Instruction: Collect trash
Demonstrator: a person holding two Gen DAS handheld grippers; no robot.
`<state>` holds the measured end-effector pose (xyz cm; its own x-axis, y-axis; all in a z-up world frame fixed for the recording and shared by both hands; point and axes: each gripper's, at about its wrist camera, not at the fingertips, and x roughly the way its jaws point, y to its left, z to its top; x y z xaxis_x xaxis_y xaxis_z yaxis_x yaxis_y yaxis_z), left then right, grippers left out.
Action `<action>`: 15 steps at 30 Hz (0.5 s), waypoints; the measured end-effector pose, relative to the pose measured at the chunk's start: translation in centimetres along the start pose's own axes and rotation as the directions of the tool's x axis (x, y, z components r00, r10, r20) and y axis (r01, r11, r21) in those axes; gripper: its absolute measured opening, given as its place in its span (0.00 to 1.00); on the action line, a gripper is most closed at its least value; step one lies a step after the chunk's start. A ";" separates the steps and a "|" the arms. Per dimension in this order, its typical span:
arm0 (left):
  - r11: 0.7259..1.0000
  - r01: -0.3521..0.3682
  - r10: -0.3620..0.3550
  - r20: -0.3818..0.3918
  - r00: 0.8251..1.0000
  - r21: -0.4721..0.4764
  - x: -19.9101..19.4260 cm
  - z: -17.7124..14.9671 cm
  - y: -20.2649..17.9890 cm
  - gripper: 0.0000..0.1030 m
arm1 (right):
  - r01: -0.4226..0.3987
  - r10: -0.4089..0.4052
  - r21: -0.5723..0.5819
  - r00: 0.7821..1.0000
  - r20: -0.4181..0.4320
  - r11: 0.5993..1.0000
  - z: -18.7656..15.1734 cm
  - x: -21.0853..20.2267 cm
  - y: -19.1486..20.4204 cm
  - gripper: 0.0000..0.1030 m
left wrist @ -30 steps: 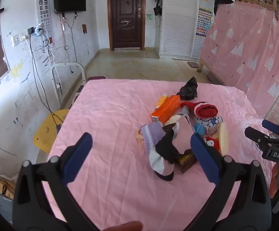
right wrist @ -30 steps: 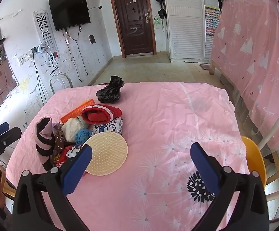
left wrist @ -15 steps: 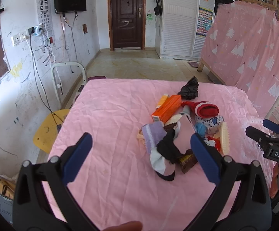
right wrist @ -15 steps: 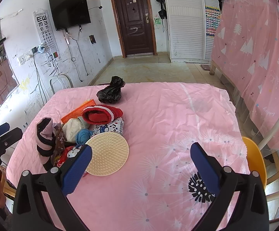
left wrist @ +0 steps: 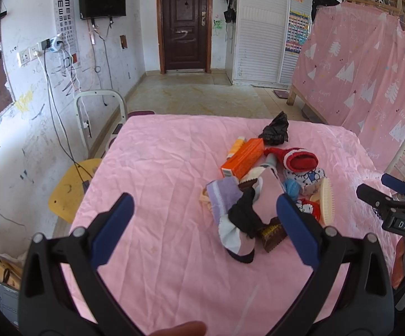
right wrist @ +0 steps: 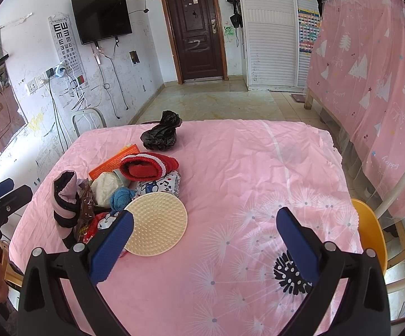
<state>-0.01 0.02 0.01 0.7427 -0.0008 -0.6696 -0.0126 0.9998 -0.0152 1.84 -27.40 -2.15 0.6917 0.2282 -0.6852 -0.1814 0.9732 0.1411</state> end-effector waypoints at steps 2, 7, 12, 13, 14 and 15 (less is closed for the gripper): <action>1.000 0.000 0.000 0.000 1.000 -0.001 0.0 0.0 0.0 0.94 | 0.000 0.000 0.000 1.000 0.000 1.000 0.0 0.0 0.0 0.89; 1.000 0.000 0.000 0.000 1.000 -0.001 0.0 0.0 0.0 0.94 | 0.000 0.000 -0.001 1.000 0.000 1.000 0.0 0.0 0.0 0.89; 1.000 0.000 0.000 0.000 1.000 0.000 0.0 0.0 0.0 0.94 | 0.001 -0.001 -0.001 1.000 -0.001 1.000 0.0 0.1 0.2 0.89; 1.000 0.000 0.000 0.000 1.000 0.000 0.0 0.0 0.0 0.94 | 0.000 0.000 -0.002 1.000 -0.001 1.000 0.0 0.1 0.2 0.89; 1.000 0.000 0.000 0.000 1.000 0.000 0.0 0.0 0.0 0.94 | 0.000 0.000 -0.003 1.000 0.000 1.000 0.0 0.1 0.2 0.89; 1.000 0.000 0.000 0.000 1.000 0.000 0.0 0.0 0.0 0.94 | 0.001 -0.001 -0.005 1.000 0.000 1.000 0.0 -0.1 0.3 0.89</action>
<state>-0.03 0.03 0.03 0.7428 -0.0007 -0.6696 -0.0127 0.9998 -0.0151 1.71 -27.13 -2.02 0.6920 0.2273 -0.6852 -0.1845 0.9733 0.1365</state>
